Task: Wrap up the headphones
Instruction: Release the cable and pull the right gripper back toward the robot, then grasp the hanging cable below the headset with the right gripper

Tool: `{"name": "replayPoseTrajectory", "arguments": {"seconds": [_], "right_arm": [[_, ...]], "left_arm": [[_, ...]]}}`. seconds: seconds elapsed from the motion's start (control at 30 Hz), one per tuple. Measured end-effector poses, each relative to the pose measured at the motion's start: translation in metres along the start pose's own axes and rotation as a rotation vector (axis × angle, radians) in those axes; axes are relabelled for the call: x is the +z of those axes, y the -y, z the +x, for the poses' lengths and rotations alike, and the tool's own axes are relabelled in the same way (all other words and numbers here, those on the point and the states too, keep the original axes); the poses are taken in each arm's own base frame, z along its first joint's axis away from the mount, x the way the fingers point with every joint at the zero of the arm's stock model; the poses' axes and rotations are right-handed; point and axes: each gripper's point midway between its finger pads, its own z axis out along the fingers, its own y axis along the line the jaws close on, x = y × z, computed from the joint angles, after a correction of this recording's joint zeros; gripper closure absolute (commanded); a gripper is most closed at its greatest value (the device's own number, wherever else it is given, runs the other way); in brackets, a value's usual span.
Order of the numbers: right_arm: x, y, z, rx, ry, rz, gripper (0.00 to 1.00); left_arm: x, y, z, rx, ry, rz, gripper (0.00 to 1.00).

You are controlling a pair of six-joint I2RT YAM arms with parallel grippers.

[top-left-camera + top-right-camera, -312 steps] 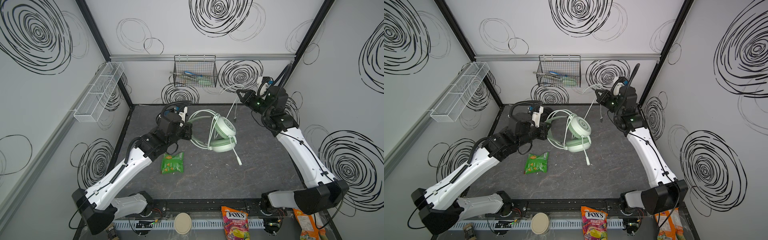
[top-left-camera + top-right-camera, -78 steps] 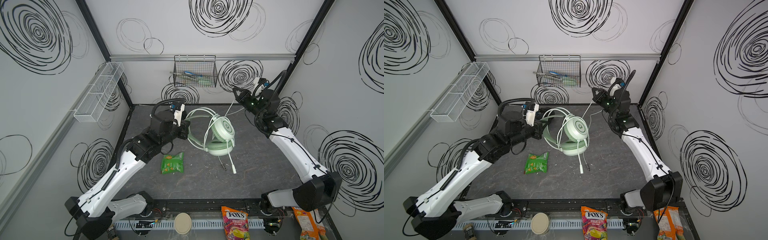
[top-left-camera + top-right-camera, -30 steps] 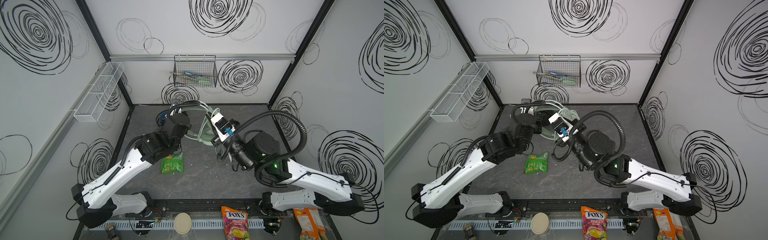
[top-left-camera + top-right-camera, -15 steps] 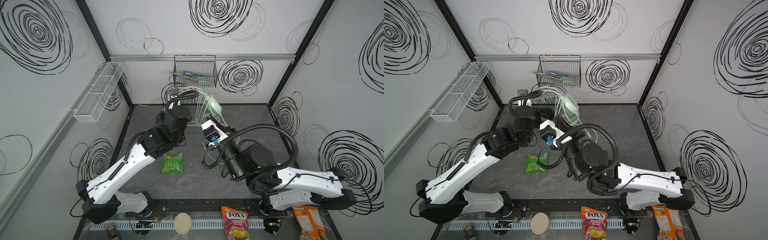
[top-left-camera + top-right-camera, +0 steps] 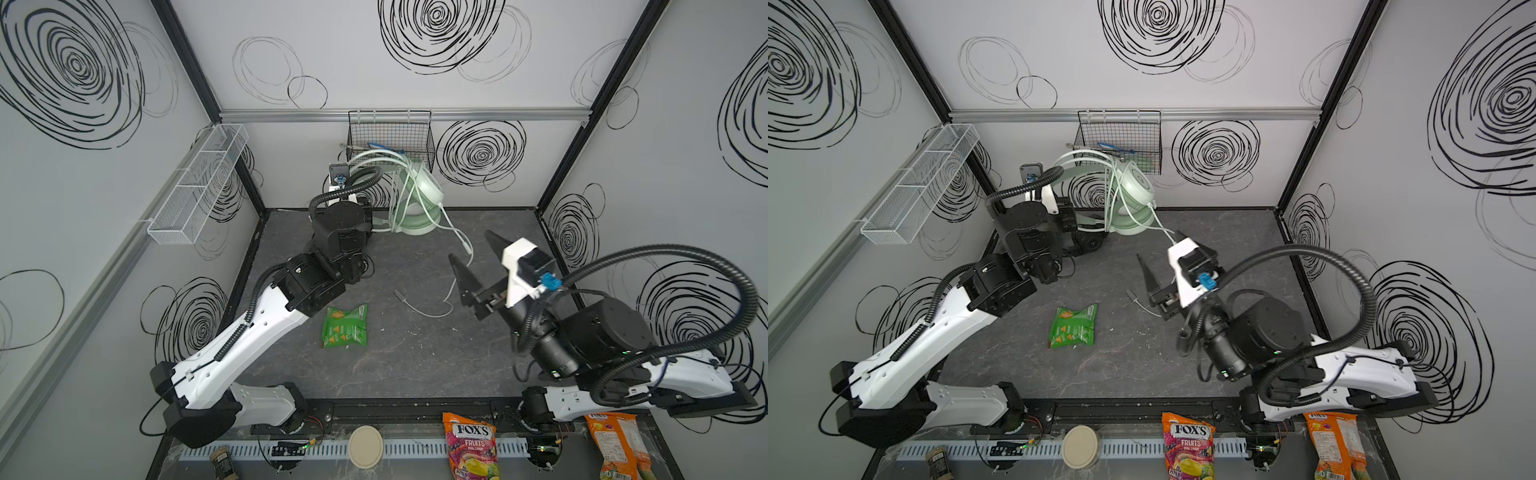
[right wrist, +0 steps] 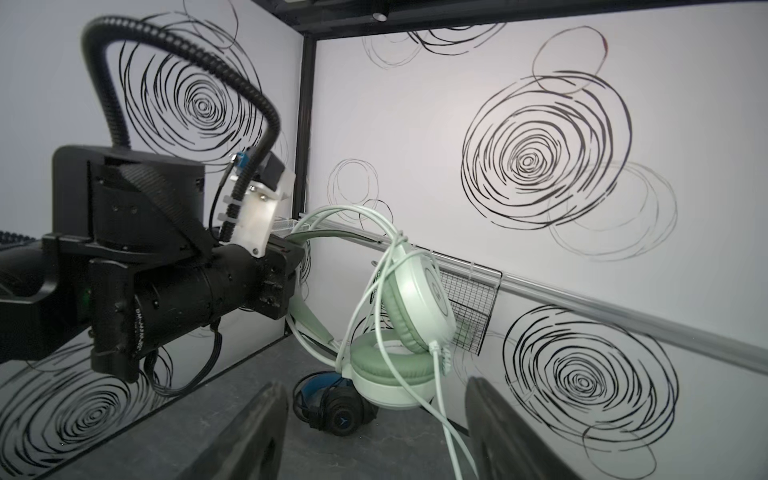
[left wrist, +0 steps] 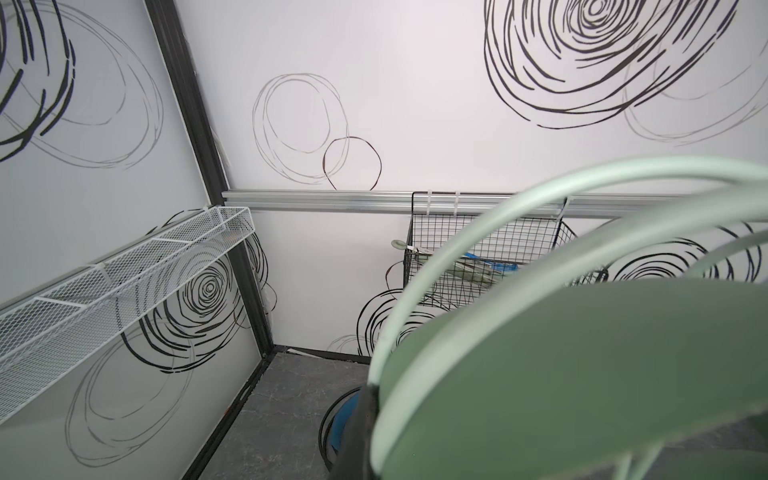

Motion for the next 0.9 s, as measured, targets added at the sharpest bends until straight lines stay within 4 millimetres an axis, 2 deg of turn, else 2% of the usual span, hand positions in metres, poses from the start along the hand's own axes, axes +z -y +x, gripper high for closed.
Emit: {"name": "replayPoseTrajectory", "arguments": {"seconds": [0.13,0.2,0.27,0.37,0.47,0.77,0.9], "right_arm": [[-0.022,0.033,-0.001,0.120,0.026,0.001,0.12],[-0.026,0.035,0.008,0.136,0.022,-0.005,0.09],[-0.025,0.029,0.025,0.114,0.003,-0.016,0.07],[-0.020,0.020,0.058,0.070,-0.040,-0.013,0.07],[-0.013,0.025,0.076,0.061,-0.065,0.018,0.08],[0.007,0.061,0.081,0.151,-0.038,0.104,0.09],[0.020,0.067,0.101,0.158,-0.064,0.093,0.10]], "left_arm": [[-0.001,-0.002,-0.009,-0.009,0.011,0.010,1.00],[-0.002,-0.002,-0.016,-0.026,0.017,0.022,1.00],[-0.004,-0.002,-0.024,-0.049,0.025,0.039,1.00],[-0.006,-0.001,-0.034,-0.088,0.032,0.066,1.00],[-0.008,0.002,-0.038,-0.115,0.024,0.098,1.00],[-0.007,0.007,-0.022,-0.118,-0.047,0.154,1.00],[-0.006,0.006,-0.015,-0.111,-0.075,0.162,1.00]]}}
